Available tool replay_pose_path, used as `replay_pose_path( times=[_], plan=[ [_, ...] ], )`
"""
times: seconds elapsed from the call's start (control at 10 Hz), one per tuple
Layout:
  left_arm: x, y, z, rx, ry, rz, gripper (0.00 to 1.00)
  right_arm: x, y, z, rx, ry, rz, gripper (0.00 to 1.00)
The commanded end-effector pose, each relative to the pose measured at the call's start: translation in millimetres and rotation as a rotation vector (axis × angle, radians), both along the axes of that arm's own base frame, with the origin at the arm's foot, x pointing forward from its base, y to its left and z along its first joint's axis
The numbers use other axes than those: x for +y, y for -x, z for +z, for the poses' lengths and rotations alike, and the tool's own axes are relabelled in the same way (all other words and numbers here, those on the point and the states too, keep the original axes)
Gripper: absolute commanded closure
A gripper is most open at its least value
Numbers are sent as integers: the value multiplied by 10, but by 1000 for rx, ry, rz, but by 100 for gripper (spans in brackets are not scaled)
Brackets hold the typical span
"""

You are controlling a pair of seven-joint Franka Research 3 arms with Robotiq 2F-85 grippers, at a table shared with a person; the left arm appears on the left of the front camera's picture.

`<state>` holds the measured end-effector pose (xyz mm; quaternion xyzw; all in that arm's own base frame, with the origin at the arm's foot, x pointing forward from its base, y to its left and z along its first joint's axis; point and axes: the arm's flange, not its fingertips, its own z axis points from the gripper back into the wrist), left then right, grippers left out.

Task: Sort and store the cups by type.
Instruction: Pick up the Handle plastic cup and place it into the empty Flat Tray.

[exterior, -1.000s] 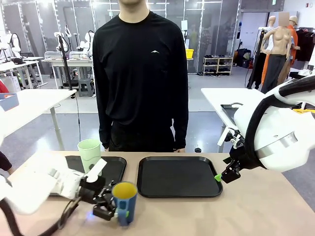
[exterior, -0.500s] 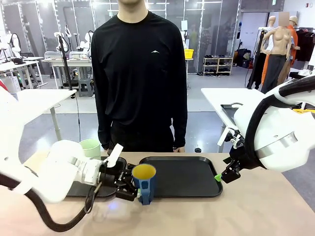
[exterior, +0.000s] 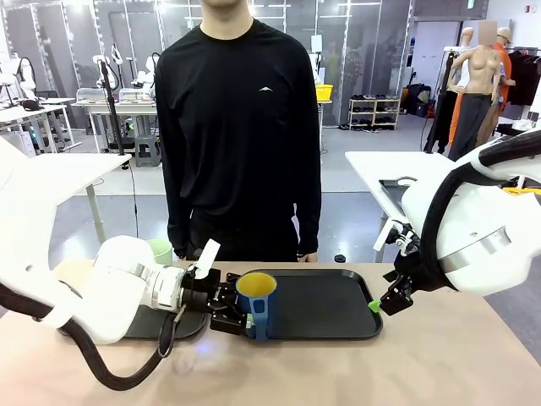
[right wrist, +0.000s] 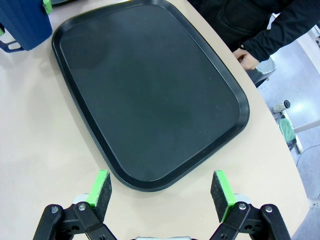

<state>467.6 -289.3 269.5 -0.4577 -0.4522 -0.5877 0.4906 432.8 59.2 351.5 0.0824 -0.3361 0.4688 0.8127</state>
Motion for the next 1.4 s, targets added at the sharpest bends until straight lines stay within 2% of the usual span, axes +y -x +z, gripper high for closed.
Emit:
replay_pose_path(
  times=[0.0, 0.1, 0.2, 0.3, 0.4, 0.7, 0.9, 1.3],
  plan=[
    [42, 56, 25, -8, 3, -7, 47, 10, 4, 3, -1, 0, -2, 0],
    [42, 56, 25, -8, 3, -7, 47, 10, 4, 3, -1, 0, -2, 0],
    [14, 15, -17, 3, -2, 1, 26, 10, 4, 3, -1, 0, -2, 0],
    [-43, -46, -60, 6, 58, 20, 26, 10, 4, 3, -1, 0, -2, 0],
    [-157, -108, -66, -29, 76, 62, 26, 10, 4, 3, -1, 0, -2, 0],
    [-463, -198, -72, -20, 82, 127, 26, 10, 4, 3, -1, 0, -2, 0],
    [-699, -327, -96, 9, 48, 254, 26, 10, 4, 3, -1, 0, -2, 0],
    [-1026, -639, -163, -61, 84, 314, 26, 10, 4, 3, -1, 0, -2, 0]
  ],
)
